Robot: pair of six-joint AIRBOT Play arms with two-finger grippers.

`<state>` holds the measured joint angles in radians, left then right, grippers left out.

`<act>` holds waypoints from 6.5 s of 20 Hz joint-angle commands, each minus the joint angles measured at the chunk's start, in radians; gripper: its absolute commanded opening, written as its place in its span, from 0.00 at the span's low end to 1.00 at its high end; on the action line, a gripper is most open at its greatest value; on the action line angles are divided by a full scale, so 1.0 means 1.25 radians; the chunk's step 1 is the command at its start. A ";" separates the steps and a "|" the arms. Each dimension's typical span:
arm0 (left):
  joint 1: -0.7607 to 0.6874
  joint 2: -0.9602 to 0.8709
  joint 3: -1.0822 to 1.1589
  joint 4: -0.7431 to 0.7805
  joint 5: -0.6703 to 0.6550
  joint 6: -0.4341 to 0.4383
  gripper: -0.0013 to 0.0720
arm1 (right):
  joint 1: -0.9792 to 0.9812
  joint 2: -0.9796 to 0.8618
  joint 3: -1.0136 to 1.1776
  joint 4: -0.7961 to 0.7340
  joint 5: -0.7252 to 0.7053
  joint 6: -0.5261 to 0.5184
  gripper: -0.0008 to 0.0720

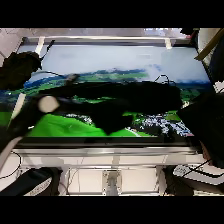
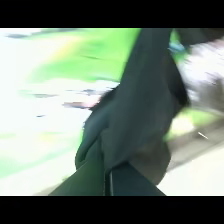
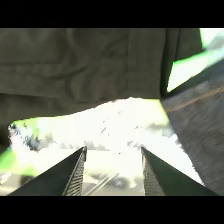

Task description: Fold the clothes and pants, and hang the long-sleeved shirts on hangers.

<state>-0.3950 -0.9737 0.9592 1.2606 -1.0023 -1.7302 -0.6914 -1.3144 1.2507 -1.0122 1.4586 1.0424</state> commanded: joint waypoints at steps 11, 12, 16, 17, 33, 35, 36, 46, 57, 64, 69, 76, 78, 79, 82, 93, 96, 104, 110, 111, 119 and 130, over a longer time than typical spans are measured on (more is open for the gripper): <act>0.327 0.242 -0.002 0.344 -0.208 -0.067 0.02 | 0.234 0.015 -0.218 0.132 -0.104 -0.025 0.54; 0.327 0.214 -0.002 0.344 -0.208 -0.067 0.02 | 0.255 0.015 -0.216 0.130 -0.113 -0.026 0.54; 0.327 0.139 -0.002 0.344 -0.208 -0.067 0.03 | 0.284 0.015 -0.197 0.098 -0.085 -0.025 0.54; 0.327 0.134 -0.002 0.344 -0.208 -0.058 0.03 | 0.284 0.015 -0.189 0.084 -0.082 -0.026 0.54; 0.327 0.135 -0.002 0.344 -0.208 -0.049 0.03 | 0.284 0.015 0.006 0.081 -0.092 -0.026 0.54; 0.327 0.134 -0.002 0.344 -0.208 -0.049 0.03 | 0.284 0.015 0.036 0.081 -0.093 -0.026 0.54; 0.327 0.134 -0.002 0.344 -0.208 -0.049 0.03 | 0.284 0.015 0.050 0.081 -0.093 -0.026 0.54; 0.327 0.134 -0.002 0.344 -0.208 -0.049 0.03 | 0.286 0.014 0.121 0.133 -0.257 0.017 0.54; 0.327 0.134 -0.002 0.344 -0.208 -0.049 0.03 | 0.476 0.007 -0.268 0.166 -0.324 0.031 0.54; 0.327 0.134 -0.002 0.344 -0.208 -0.049 0.03 | 0.670 -0.092 -0.316 0.193 -0.344 0.027 0.54; 0.327 0.134 -0.002 0.344 -0.208 -0.049 0.03 | 0.753 -0.128 -0.316 0.198 -0.325 0.012 0.54; 0.327 0.134 -0.002 0.344 -0.208 -0.049 0.03 | 0.713 -0.130 -0.285 0.138 -0.175 0.009 0.54; 0.327 0.134 -0.002 0.344 -0.208 -0.049 0.03 | 0.659 -0.121 -0.261 0.139 -0.120 0.009 0.54; 0.327 0.134 -0.002 0.344 -0.208 -0.049 0.03 | 0.631 -0.108 -0.255 0.142 -0.111 0.010 0.54; 0.327 0.134 -0.002 0.344 -0.208 -0.049 0.03 | 0.578 -0.077 -0.266 0.157 -0.109 0.034 0.54; 0.327 0.134 -0.002 0.344 -0.208 -0.049 0.03 | 0.604 -0.079 -0.486 0.402 -0.226 -0.034 0.67; 0.327 0.134 -0.002 0.344 -0.208 -0.049 0.03 | 0.660 -0.079 -0.486 0.415 -0.293 -0.034 0.67; 0.327 0.134 -0.002 0.344 -0.208 -0.049 0.03 | 0.738 -0.079 -0.483 0.499 -0.403 -0.055 0.56; 0.327 0.134 -0.002 0.345 -0.208 -0.048 0.03 | 0.737 -0.077 -0.423 0.519 -0.354 -0.078 0.05; 0.327 0.134 -0.002 0.345 -0.208 -0.042 0.03 | 0.737 -0.075 -0.397 0.517 -0.315 -0.084 0.05; 0.327 0.176 -0.001 0.416 -0.206 0.093 0.02 | 0.620 0.038 -0.091 0.321 -0.283 0.057 0.05; 0.327 0.014 -0.001 0.412 -0.066 0.140 0.02 | 0.435 -0.181 0.003 0.230 -0.649 0.327 0.04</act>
<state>0.0132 -0.9051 0.9569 1.7817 -1.1053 -1.5631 -0.1299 -1.4357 1.2316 -0.7353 0.8051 1.3685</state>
